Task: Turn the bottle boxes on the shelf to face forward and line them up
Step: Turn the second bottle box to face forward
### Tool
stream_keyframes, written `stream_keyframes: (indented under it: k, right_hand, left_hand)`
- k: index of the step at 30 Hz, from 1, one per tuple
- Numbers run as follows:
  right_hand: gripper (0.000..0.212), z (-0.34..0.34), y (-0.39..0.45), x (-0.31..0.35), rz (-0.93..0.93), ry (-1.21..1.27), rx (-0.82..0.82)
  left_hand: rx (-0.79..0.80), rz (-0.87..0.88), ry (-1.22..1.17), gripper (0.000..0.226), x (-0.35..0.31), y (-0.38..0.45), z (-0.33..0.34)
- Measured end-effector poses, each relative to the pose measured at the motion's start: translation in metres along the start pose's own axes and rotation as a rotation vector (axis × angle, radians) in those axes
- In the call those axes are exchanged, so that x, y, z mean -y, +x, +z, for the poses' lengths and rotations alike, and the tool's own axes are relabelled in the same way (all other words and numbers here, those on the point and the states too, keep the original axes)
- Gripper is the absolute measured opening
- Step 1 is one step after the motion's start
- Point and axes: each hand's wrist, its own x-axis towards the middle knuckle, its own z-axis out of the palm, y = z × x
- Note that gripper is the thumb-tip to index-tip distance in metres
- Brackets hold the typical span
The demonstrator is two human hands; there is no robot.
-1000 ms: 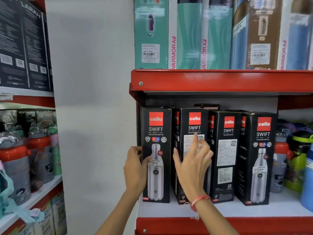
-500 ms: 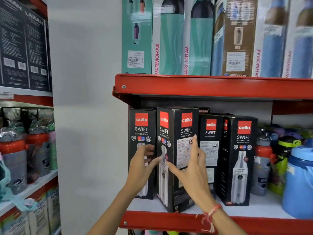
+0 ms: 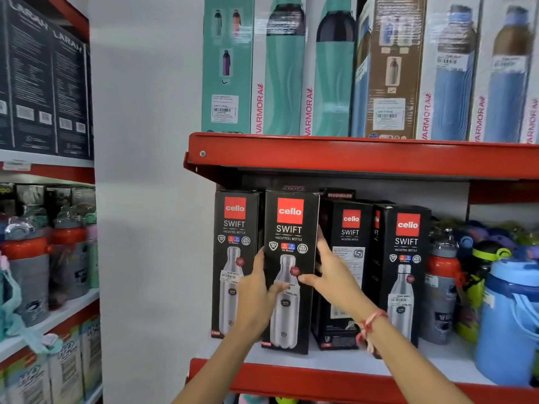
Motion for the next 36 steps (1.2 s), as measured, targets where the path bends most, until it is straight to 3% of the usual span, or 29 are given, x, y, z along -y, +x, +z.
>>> stream_keyframes:
  k: [5, 14, 17, 20, 22, 25, 29, 32, 36]
  right_hand:
    - [0.102, 0.018, 0.013, -0.007, 0.004, -0.257, -0.200]
    - [0.090, 0.029, 0.021, -0.024, -0.008, -0.382, -0.279]
    - [0.077, 0.027, 0.020, -0.027, -0.018, -0.485, -0.319]
    - [0.048, 0.022, 0.009, -0.028, -0.208, -0.458, -0.572]
    - [0.040, 0.016, 0.003, -0.029, -0.244, -0.397, -0.773]
    - [0.065, 0.011, 0.001, -0.037, 0.004, -0.433, -0.849]
    - [0.110, 0.013, -0.002, -0.042, 0.304, -0.385, -0.576]
    - [0.118, 0.009, -0.007, -0.044, 0.262, -0.280, -0.542]
    - [0.122, -0.011, -0.028, -0.044, 0.123, -0.082, -0.535]
  left_hand:
    - [-0.001, -0.102, 0.102, 0.071, -0.002, 0.016, 0.018]
    - [0.005, -0.084, 0.402, 0.071, 0.009, 0.037, 0.033]
    - [0.014, -0.076, 0.419, 0.075, 0.011, 0.039, 0.036]
    - [0.017, -0.083, 0.453, 0.078, 0.011, 0.036, 0.035]
    - [0.012, -0.076, 0.470, 0.077, 0.011, 0.034, 0.034]
    - [-0.025, -0.008, 0.457, 0.074, 0.005, 0.028, 0.033]
    - [-0.116, 0.154, 0.465, 0.068, -0.007, 0.019, 0.033]
    - [-0.132, 0.259, 0.421, 0.061, -0.012, 0.014, 0.034]
    - [0.008, 0.293, 0.258, 0.058, -0.021, 0.007, 0.034]
